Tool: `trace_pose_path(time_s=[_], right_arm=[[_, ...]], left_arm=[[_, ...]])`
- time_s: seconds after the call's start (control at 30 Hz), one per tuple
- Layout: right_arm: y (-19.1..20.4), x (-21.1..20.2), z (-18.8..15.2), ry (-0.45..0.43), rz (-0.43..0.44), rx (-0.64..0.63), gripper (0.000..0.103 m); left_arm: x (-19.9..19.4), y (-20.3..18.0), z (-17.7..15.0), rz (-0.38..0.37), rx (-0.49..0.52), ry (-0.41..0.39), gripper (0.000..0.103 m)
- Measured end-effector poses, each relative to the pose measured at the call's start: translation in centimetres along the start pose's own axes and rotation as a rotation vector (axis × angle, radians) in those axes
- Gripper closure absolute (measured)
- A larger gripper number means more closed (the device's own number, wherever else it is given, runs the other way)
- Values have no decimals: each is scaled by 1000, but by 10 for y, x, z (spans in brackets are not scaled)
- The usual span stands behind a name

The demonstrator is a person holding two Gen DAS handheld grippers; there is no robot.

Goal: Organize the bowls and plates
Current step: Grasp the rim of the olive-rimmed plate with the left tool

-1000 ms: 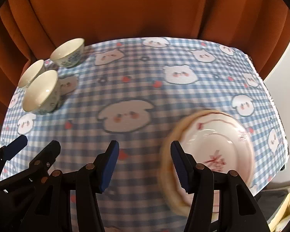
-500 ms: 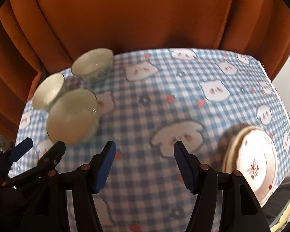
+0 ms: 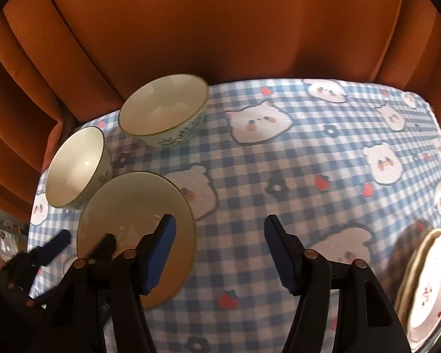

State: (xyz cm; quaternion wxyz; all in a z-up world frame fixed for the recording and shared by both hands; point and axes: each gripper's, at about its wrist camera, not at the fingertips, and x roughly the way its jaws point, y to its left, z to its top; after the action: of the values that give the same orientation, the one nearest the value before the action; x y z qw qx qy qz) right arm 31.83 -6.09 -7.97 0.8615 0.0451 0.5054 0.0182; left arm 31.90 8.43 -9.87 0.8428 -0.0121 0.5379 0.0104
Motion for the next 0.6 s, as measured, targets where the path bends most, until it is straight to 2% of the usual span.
trace_pose_path(time_s=[0.1,0.33,0.6], right_arm=[[9,15,4,31,16,-27,61],[16,35,4,71,40,-40,81],[21,37,3,80,25,-64,82]], left_arm=[[10,0,4,-21,-11,19,59],[21,-3,12,-37,0,20,67],[24,-3,13,-37,3,23,71]])
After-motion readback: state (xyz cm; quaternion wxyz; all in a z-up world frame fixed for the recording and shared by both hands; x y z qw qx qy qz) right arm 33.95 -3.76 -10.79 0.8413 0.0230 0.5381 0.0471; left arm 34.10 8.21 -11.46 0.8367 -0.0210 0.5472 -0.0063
